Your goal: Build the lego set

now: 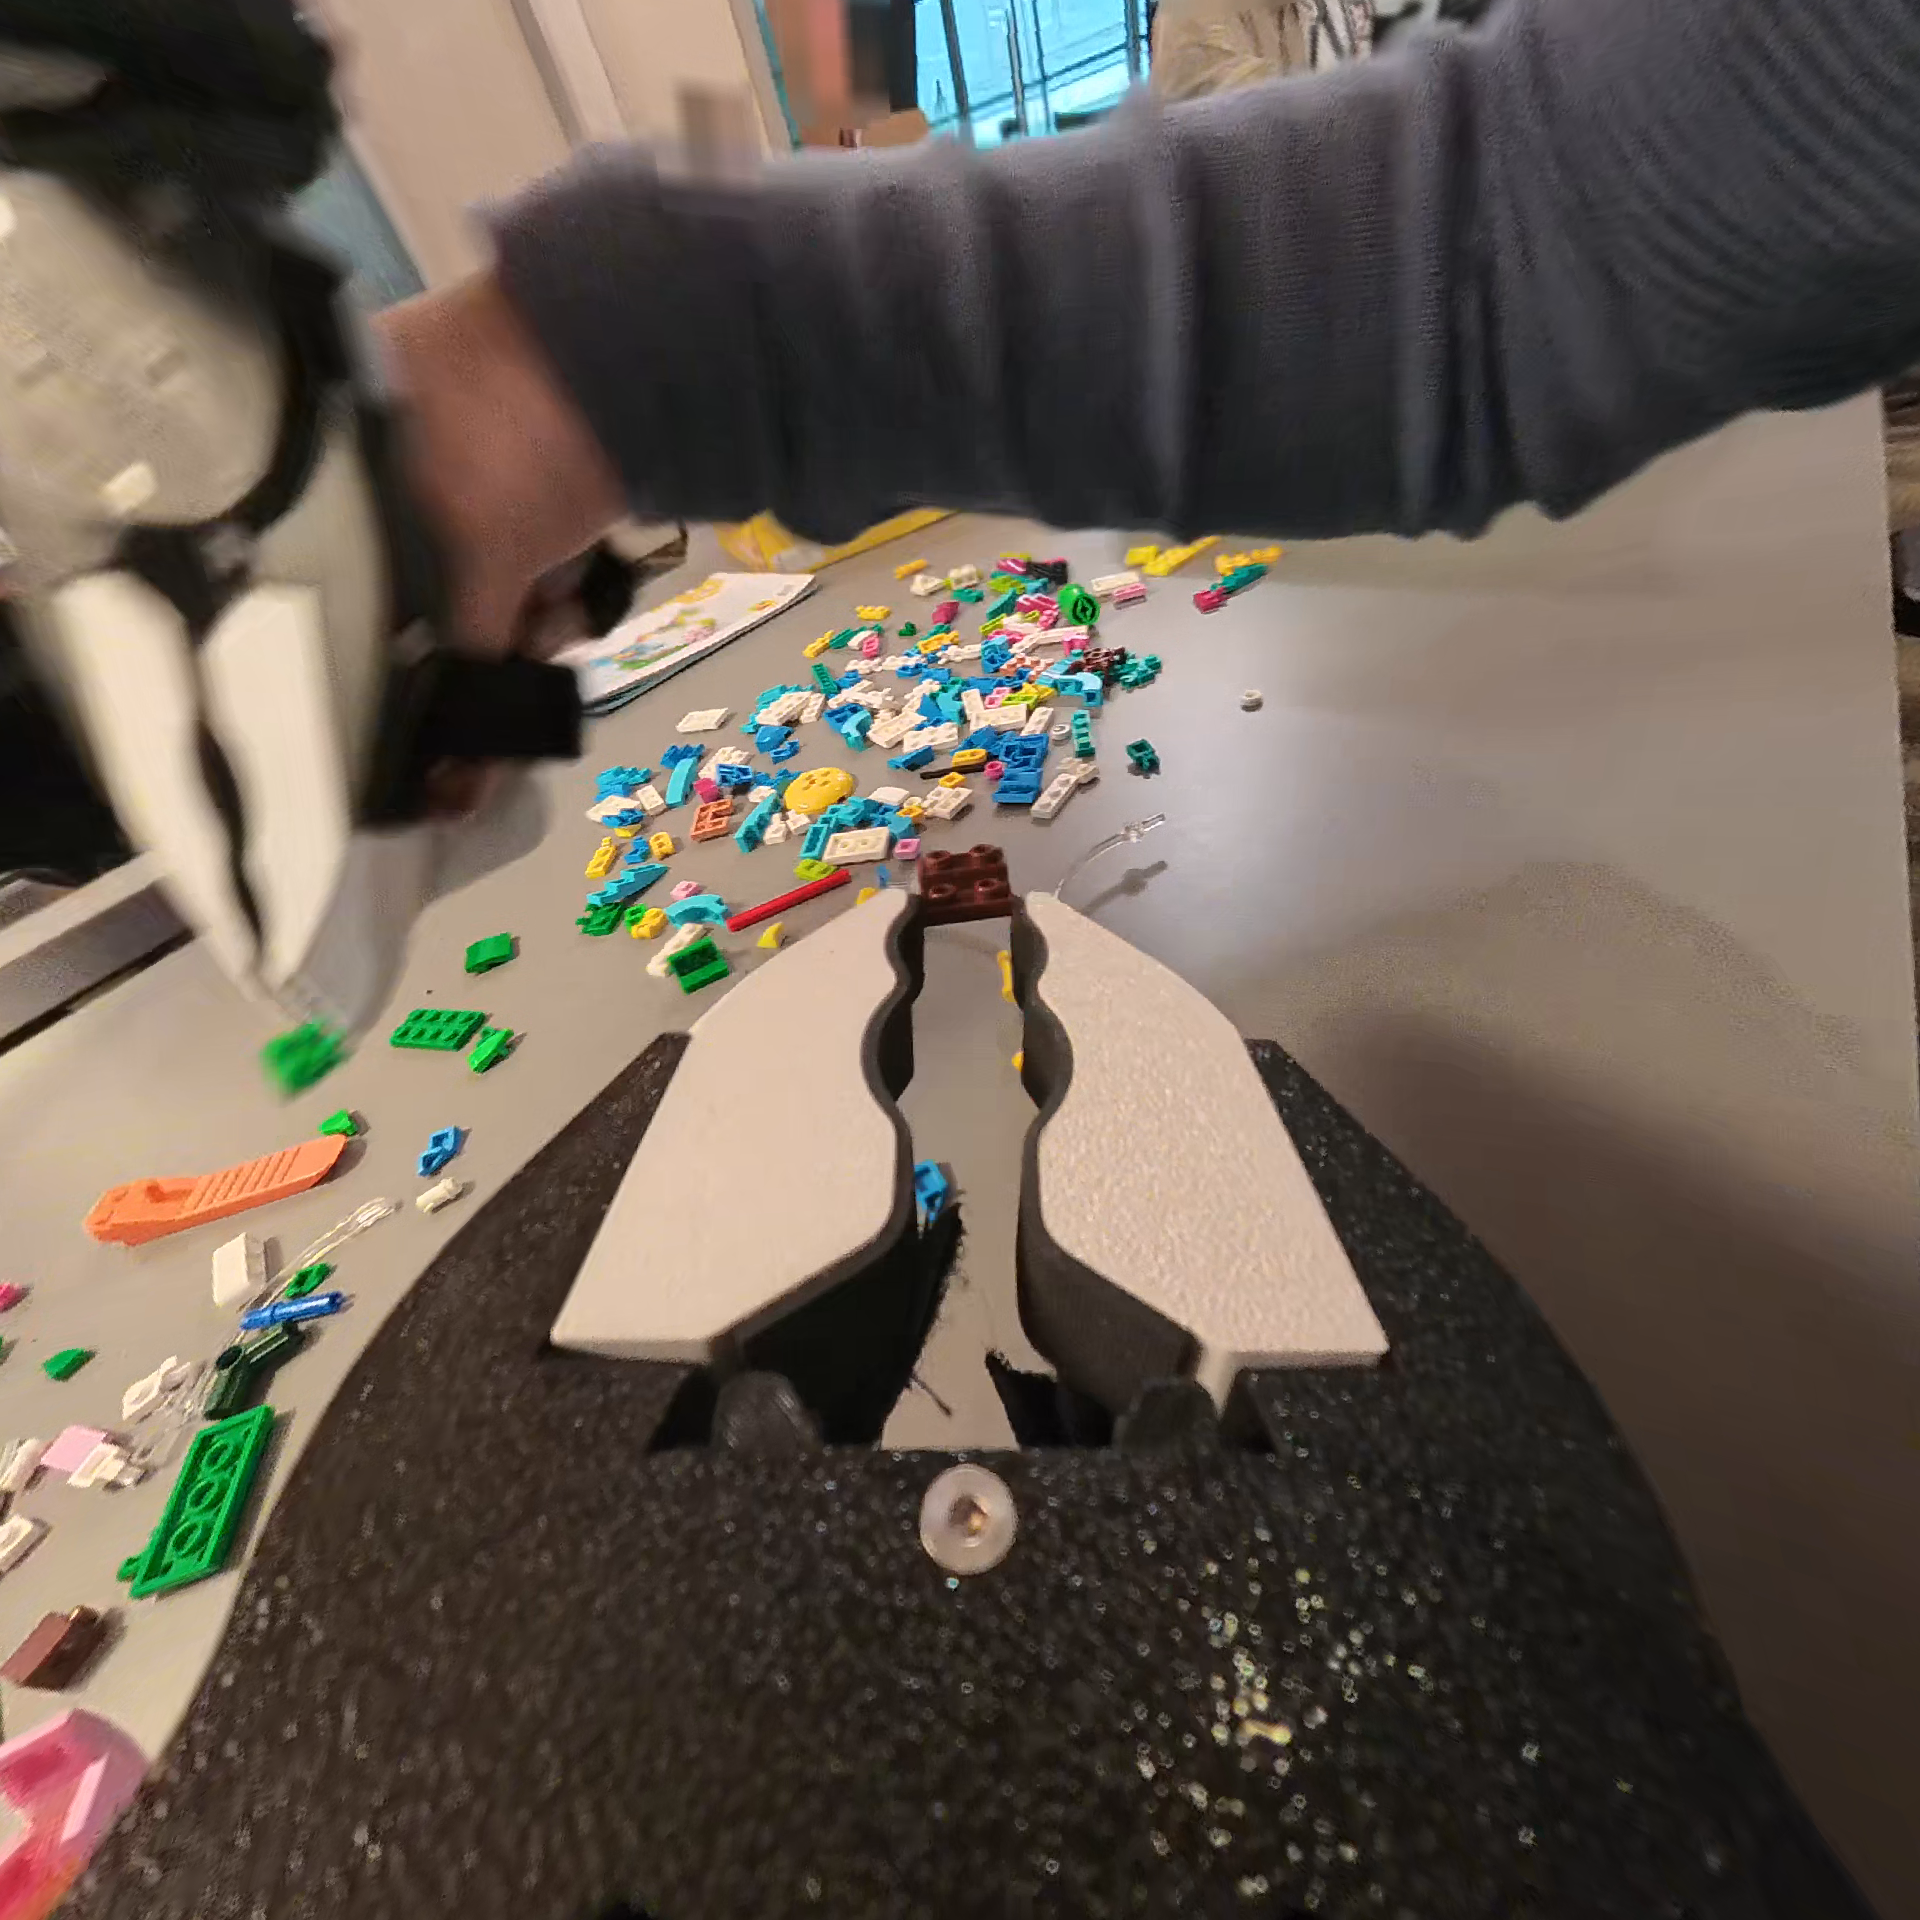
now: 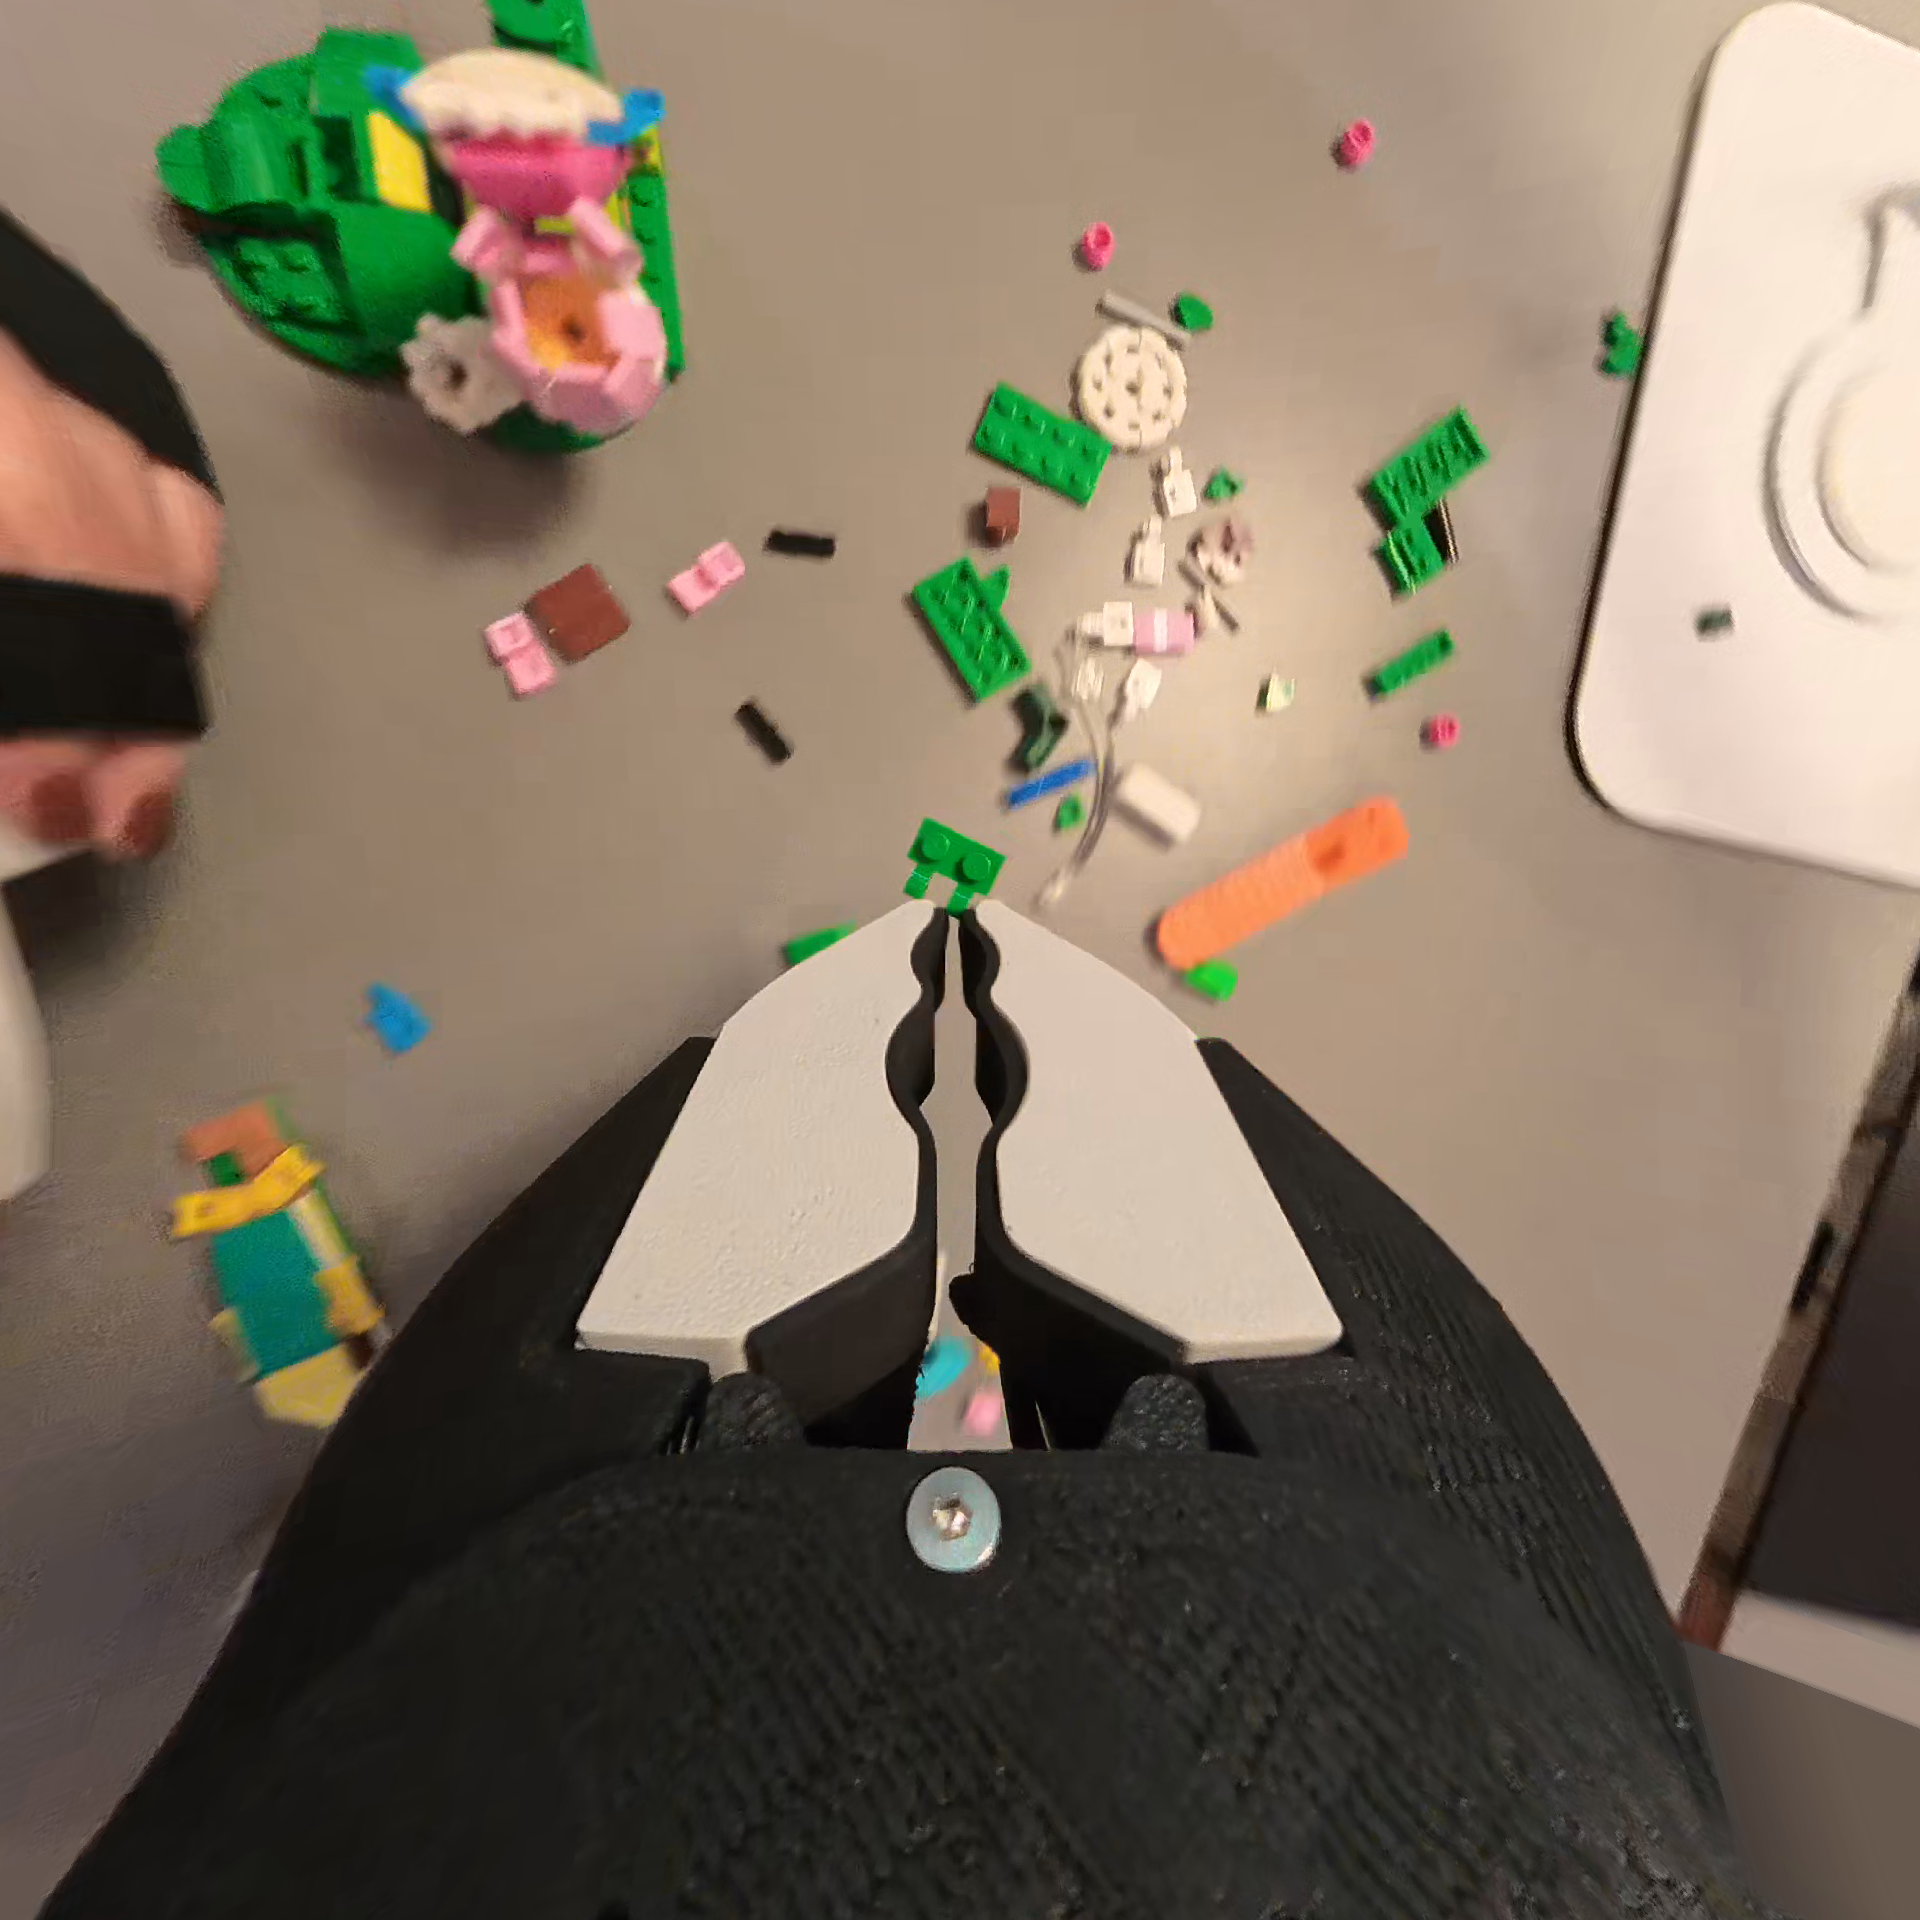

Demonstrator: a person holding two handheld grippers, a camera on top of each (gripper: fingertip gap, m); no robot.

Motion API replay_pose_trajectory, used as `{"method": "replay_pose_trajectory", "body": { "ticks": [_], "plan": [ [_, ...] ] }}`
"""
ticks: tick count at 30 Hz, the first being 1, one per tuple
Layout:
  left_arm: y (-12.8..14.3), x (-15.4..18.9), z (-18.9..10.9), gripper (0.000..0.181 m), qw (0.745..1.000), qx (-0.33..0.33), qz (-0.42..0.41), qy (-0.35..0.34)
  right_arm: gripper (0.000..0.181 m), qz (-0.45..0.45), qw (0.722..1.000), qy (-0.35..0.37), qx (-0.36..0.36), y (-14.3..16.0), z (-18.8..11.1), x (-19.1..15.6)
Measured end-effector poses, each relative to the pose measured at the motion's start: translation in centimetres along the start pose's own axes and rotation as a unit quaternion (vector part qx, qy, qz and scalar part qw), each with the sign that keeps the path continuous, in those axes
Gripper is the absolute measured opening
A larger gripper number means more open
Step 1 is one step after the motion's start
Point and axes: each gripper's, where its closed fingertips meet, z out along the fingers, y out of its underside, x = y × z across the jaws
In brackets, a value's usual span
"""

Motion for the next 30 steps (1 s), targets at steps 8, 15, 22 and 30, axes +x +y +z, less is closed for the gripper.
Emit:
{"method": "replay_pose_trajectory", "body": {
  "ticks": [8,15,22,30],
  "plan": [
    [-0.1,-0.8,-0.3,0.016,1.000,0.008,-0.022,-0.011,0.001,0.101,0.993,0.057,0.003,8.2,-7.0,-10.0],
    [-0.3,-0.7,-0.4,0.015,1.000,0.015,-0.020,-0.011,0.001,0.163,0.982,0.090,0.014,11.7,-8.1,-15.8],
    [-0.5,-0.8,-0.6,0.015,0.999,0.023,-0.019,-0.015,0.001,0.173,0.980,0.097,0.005,12.9,-6.7,-17.6],
    [-0.1,-0.3,-0.3,0.015,1.000,0.006,0.003,-0.013,0.001,0.167,0.982,0.082,-0.023,13.6,-5.5,-18.4]
  ]
}}
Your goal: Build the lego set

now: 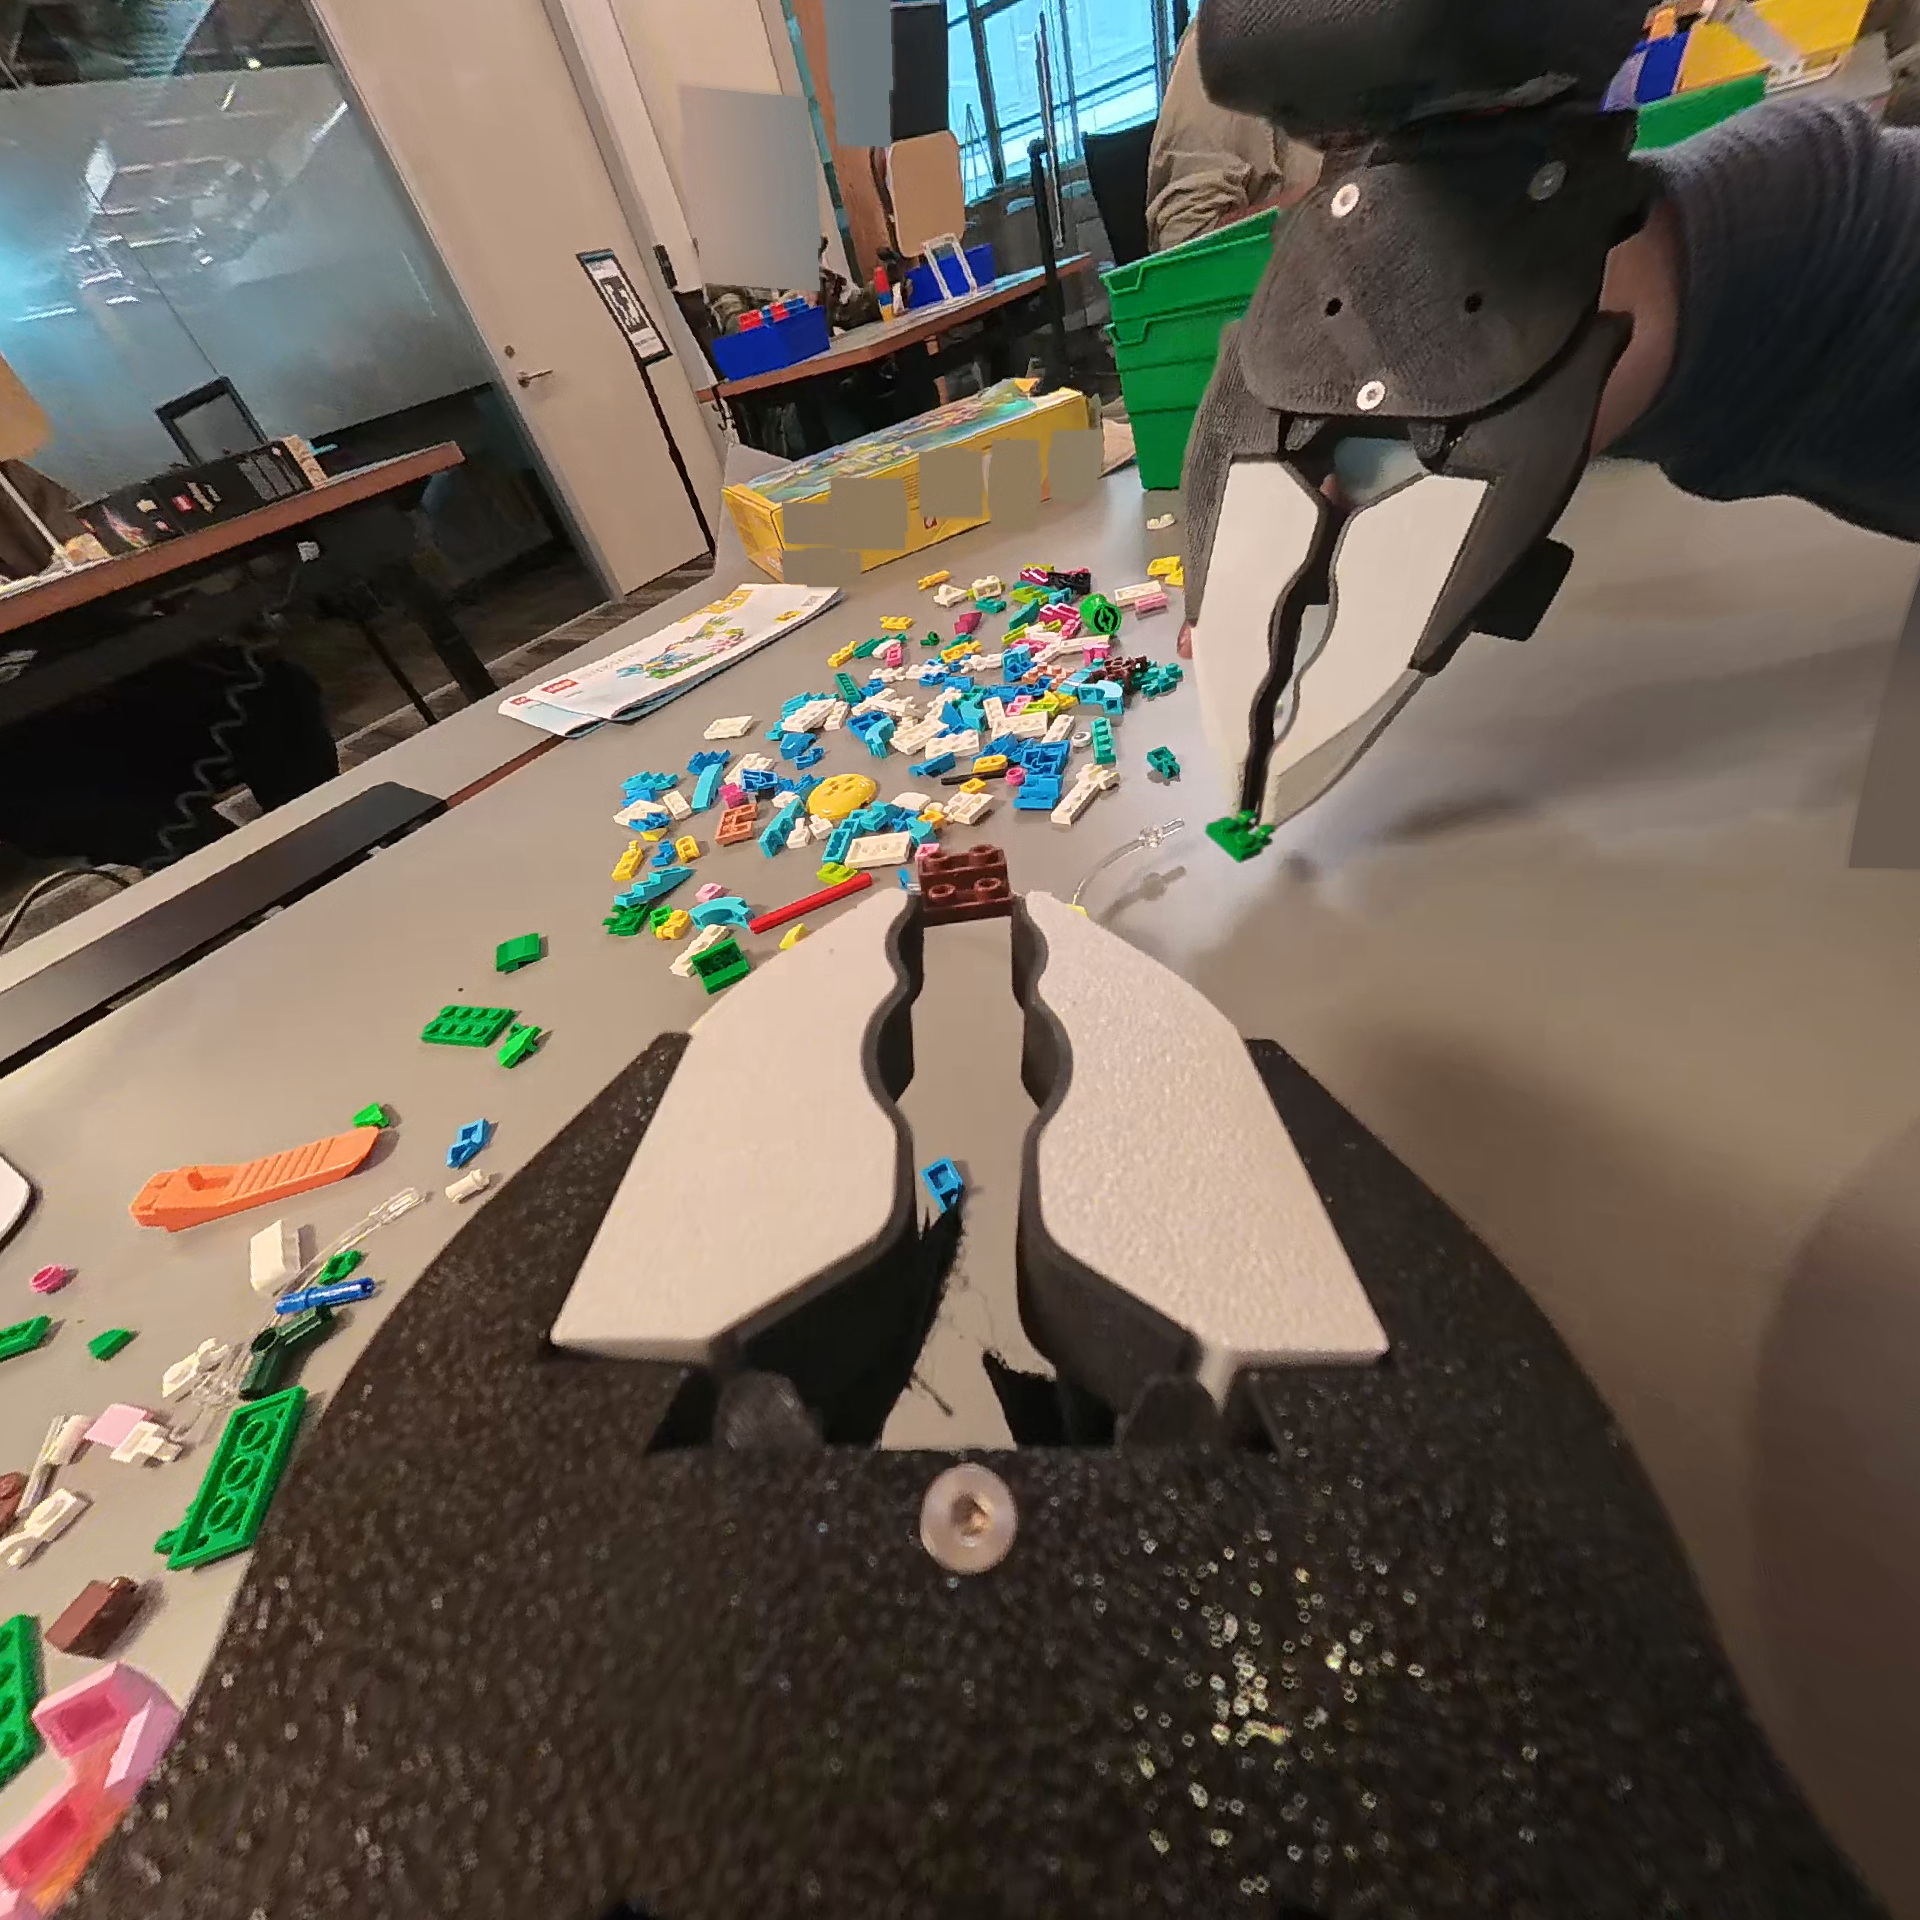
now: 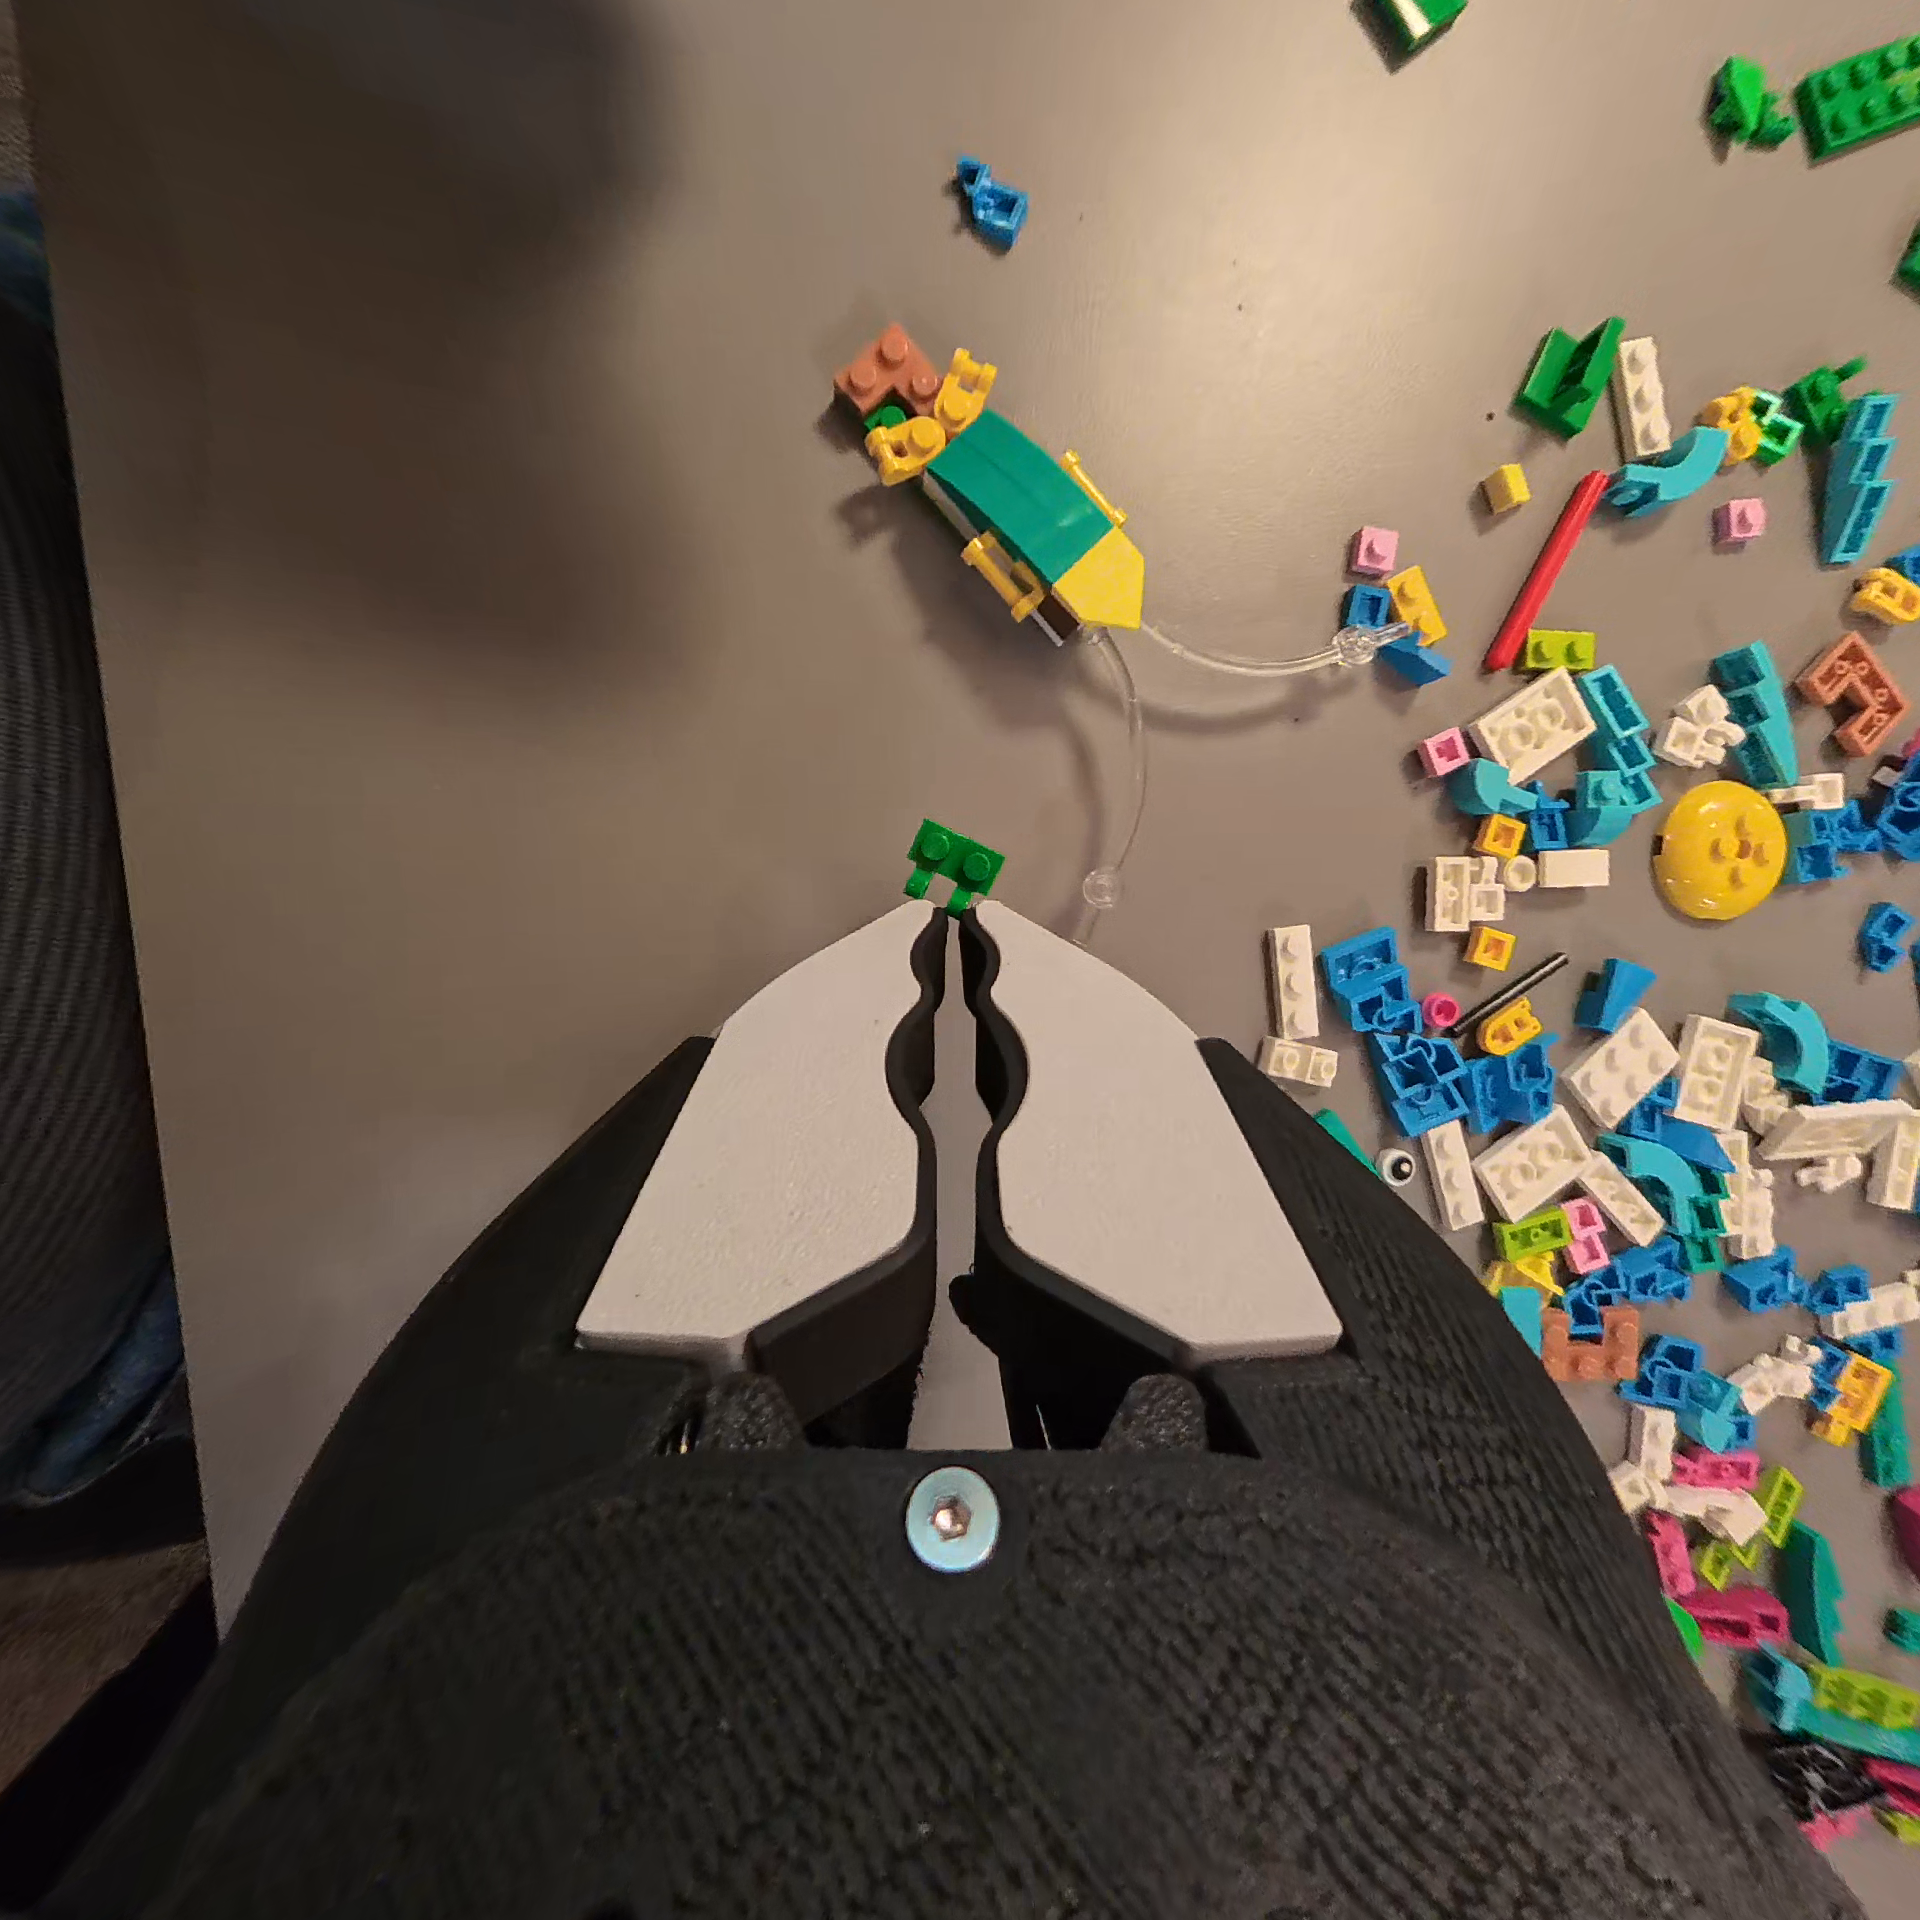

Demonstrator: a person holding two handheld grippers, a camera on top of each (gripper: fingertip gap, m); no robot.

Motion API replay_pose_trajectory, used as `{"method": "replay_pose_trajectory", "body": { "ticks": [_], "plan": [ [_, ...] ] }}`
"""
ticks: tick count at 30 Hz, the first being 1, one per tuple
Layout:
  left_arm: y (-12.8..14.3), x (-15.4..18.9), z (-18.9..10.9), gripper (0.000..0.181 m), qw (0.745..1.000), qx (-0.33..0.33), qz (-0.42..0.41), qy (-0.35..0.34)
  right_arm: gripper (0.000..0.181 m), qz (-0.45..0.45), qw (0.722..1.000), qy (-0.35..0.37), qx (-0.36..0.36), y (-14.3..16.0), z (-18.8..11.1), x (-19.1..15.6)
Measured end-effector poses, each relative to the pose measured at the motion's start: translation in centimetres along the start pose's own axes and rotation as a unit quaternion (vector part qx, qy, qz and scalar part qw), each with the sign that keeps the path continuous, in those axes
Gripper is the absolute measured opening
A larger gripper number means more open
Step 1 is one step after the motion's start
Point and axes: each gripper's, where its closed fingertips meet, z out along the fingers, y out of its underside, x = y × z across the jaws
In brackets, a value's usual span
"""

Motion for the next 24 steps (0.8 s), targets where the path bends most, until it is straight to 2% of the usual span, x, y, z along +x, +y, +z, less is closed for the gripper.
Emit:
{"method": "replay_pose_trajectory", "body": {
  "ticks": [12,20,24],
  "plan": [
    [0.0,0.1,0.0,0.016,1.000,0.001,0.003,0.002,0.001,0.026,0.998,0.014,-0.054,1.3,1.0,0.5],
    [-0.1,0.1,-0.1,0.015,1.000,0.003,0.003,0.005,0.005,0.077,0.996,-0.007,-0.036,1.6,0.9,0.0],
    [-0.1,0.1,-0.1,0.015,1.000,0.004,0.003,0.006,0.006,0.102,0.995,-0.018,0.001,1.1,0.2,0.1]
  ]
}}
